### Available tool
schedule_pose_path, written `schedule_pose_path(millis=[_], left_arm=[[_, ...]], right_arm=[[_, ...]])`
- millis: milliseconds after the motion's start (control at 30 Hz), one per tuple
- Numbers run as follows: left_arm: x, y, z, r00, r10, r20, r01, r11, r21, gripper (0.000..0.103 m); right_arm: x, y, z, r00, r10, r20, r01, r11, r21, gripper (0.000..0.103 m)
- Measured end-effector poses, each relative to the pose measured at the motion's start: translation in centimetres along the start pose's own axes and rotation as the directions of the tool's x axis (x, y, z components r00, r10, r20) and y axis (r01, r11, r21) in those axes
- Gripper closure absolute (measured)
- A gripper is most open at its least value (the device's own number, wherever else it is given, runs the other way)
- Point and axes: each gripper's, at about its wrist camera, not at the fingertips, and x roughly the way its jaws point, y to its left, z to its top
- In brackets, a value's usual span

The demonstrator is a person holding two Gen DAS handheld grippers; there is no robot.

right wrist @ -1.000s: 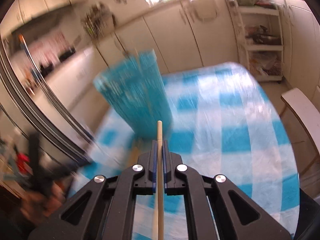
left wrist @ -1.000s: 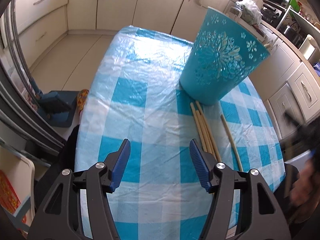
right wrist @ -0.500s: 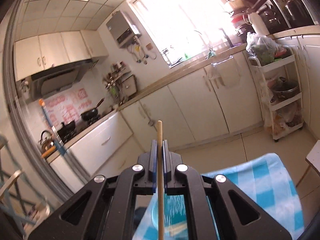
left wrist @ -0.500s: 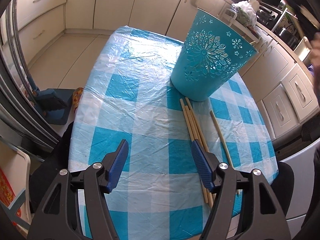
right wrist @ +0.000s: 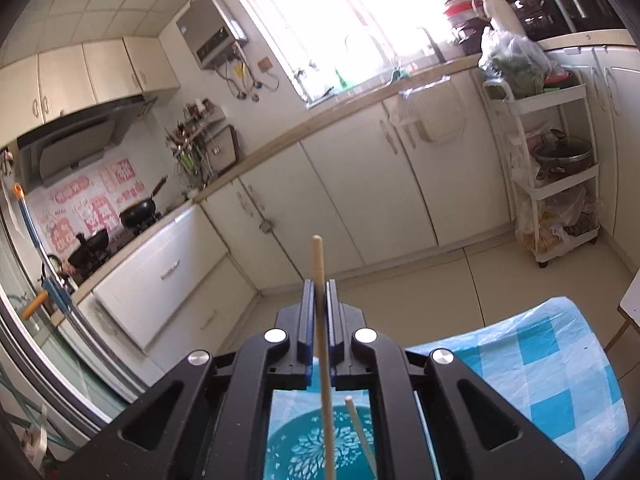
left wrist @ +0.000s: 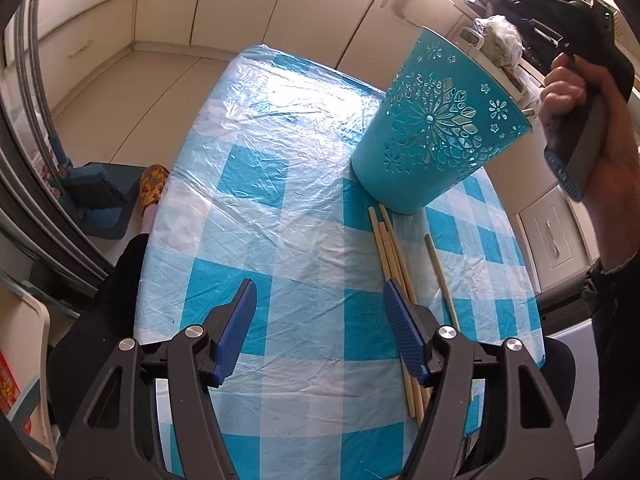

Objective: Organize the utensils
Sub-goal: 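Drop the chopstick into the basket and bring the right gripper back down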

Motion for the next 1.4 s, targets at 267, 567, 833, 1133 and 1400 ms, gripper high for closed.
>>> schedule_pose_path(millis=[267,567,833,1133,1400], left_arm=[[-0.4,-0.1,0.0,1.0,0.0,0.003,0.0,1.0,-0.004,0.04],[-2.1,-0.6,-0.5,1.0,0.015,0.027,-0.015,1.0,0.013,0.04],[-3.0,-1.2,-1.5,0.999,0.03,0.032,-0.031,0.999,0.019,0.038],[-3.2,-2.9,-2.5,0.999,0.047,0.024,-0.048,0.997,0.062,0.037],[-1.1,-4.6,-2.6,0.998,0.064,-0.009,-0.063,0.993,0.096,0.037]], right_arm=[[-0.2,0.6,-1.7,0.997,-0.003,-0.08,-0.002,0.998,-0.062,0.096],[-7.6,1.5,-2.3,1.0,0.01,-0.004,-0.01,0.993,-0.119,0.087],[-12.9,0.7,-10.5,0.987,-0.09,-0.136,0.056,0.97,-0.235,0.084],[-6.5,-3.1,-20.4,0.871,-0.254,-0.42,0.136,0.947,-0.291,0.085],[-5.3,-3.6,-21.9,0.853,-0.304,-0.424,0.172,0.931,-0.323,0.087]])
